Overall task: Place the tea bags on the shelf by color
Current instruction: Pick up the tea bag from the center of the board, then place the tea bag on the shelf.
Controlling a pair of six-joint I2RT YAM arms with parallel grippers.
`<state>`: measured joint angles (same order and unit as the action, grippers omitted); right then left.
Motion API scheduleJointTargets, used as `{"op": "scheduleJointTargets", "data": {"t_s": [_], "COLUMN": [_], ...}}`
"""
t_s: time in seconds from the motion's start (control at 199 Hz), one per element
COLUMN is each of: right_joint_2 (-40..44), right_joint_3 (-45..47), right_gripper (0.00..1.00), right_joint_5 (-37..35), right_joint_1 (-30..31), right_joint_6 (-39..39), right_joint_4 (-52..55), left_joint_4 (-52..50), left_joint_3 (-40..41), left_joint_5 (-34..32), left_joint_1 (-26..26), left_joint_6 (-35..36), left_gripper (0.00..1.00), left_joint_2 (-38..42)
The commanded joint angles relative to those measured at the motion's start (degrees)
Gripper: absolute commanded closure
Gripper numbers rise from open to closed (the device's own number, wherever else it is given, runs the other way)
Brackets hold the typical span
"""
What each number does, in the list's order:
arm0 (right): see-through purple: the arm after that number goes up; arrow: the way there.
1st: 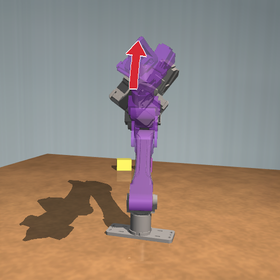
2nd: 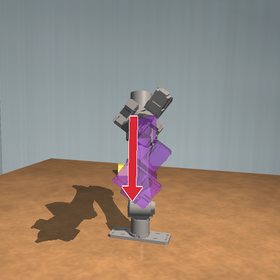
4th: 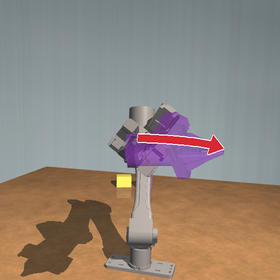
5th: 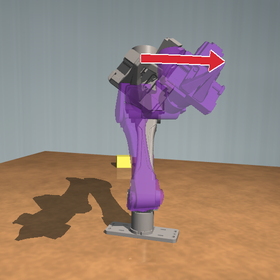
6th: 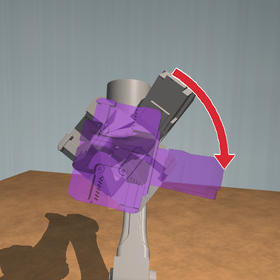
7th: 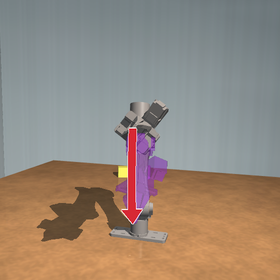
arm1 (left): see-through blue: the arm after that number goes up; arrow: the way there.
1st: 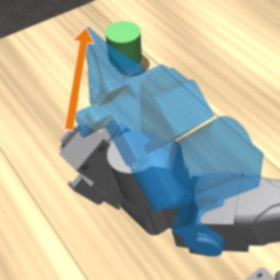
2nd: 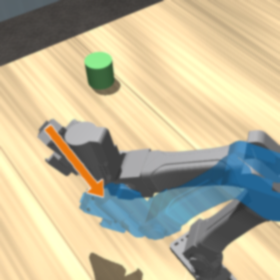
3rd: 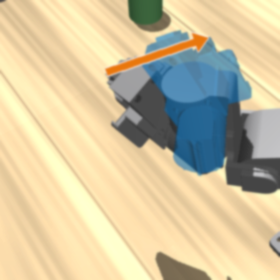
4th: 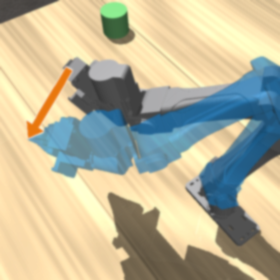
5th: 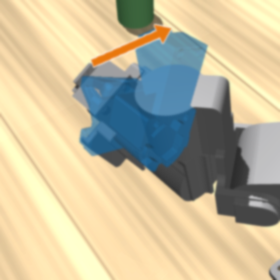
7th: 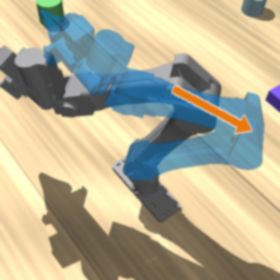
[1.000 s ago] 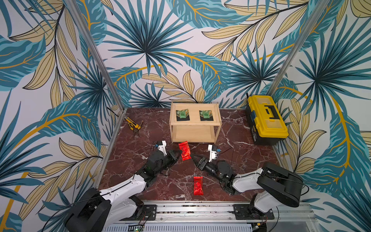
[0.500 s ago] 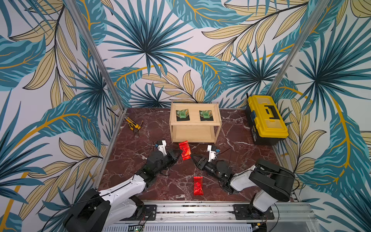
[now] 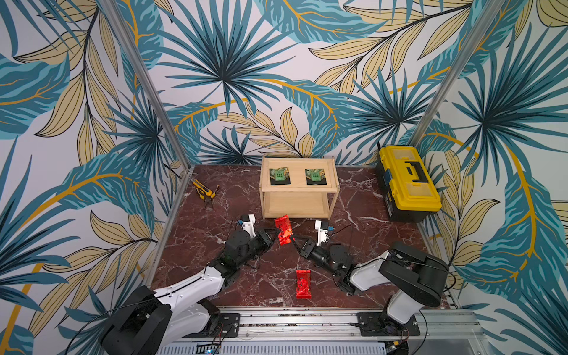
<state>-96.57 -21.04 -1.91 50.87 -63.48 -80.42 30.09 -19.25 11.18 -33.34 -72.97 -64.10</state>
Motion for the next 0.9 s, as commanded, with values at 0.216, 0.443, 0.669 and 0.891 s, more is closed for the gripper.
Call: {"op": "scheduleJointTargets", "data": {"t_s": [0.216, 0.443, 0.669, 0.891], "right_joint_2": [-2.37, -11.9, -19.86, -24.05], "right_joint_3": [-6.87, -19.35, -28.83, -33.88], "right_gripper": [1.0, 1.0, 1.0, 1.0], "right_joint_5": [-8.95, -16.57, -19.5, -19.1], "right_joint_1": [-0.93, -1.54, -2.4, -4.45], "right_joint_6": [5.3, 9.51, 9.64, 6.47], "right_joint_4": [9.84, 13.64, 16.42, 23.01], "left_joint_4": [-24.73, -37.0, -33.57, -33.28], "left_joint_3": [-2.92, -10.04, -11.34, -11.52], "left_joint_5": [-4.06, -4.3, 3.08, 5.31], "left_joint_1": [9.44, 15.67, 19.67, 21.67], "left_joint_6": [13.65, 24.06, 24.17, 25.07], "left_gripper": [0.09, 0.04, 0.04, 0.03], "left_joint_2": [18.72, 21.24, 15.87, 15.05]}}
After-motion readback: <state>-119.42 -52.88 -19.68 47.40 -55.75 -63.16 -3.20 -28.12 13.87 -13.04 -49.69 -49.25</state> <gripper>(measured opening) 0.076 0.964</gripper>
